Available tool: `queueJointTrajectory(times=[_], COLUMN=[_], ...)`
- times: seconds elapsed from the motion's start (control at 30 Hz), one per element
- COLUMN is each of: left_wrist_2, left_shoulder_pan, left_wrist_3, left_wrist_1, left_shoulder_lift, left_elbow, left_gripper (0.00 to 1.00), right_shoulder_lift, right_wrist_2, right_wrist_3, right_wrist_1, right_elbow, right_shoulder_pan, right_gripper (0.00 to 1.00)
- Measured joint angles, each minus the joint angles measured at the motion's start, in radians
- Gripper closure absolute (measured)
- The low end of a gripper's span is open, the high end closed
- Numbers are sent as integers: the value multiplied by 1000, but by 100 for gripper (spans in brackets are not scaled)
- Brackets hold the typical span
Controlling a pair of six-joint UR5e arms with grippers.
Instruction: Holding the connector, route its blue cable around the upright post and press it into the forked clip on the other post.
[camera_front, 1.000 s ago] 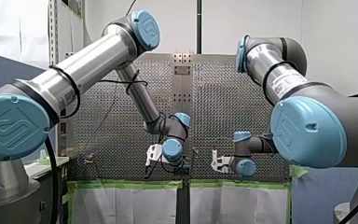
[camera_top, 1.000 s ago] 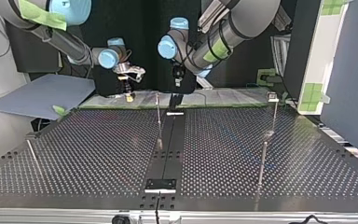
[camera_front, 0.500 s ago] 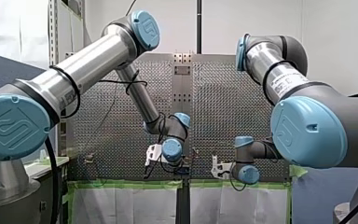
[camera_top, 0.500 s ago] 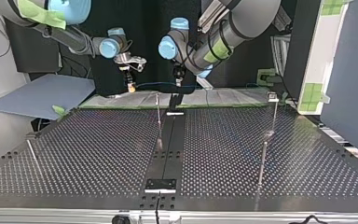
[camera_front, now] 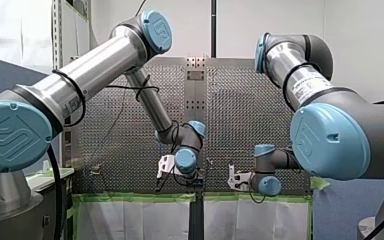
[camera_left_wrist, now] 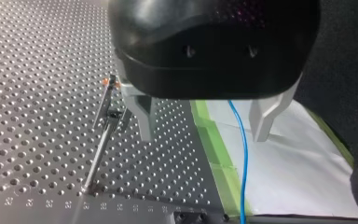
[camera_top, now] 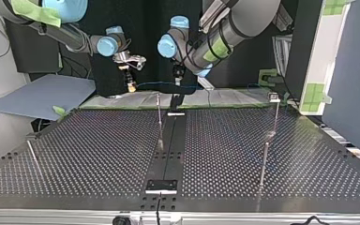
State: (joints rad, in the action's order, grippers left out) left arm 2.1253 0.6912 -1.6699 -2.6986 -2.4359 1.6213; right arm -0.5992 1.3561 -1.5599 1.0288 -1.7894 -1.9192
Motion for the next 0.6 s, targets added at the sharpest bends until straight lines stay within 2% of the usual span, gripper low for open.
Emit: queueJointTrajectory(times=[0.1, 0.27, 0.6], left_wrist_2=[1, 1, -2], left_shoulder_pan=[0, 1, 7], left_wrist_3=[-1, -7, -17], left_wrist_1=[0, 1, 4], left_shoulder_lift=[0, 0, 0], left_elbow=[0, 0, 0], left_gripper=[1, 1, 1], right_shoulder_lift=[-16, -38, -77], right_wrist_2=[-3, -13, -30], right_wrist_3=[-9, -35, -43], right_wrist_1=[16, 50, 73], right_elbow=[-17, -40, -67], right_shoulder_pan=[2, 6, 9], right_gripper=[100, 100, 100])
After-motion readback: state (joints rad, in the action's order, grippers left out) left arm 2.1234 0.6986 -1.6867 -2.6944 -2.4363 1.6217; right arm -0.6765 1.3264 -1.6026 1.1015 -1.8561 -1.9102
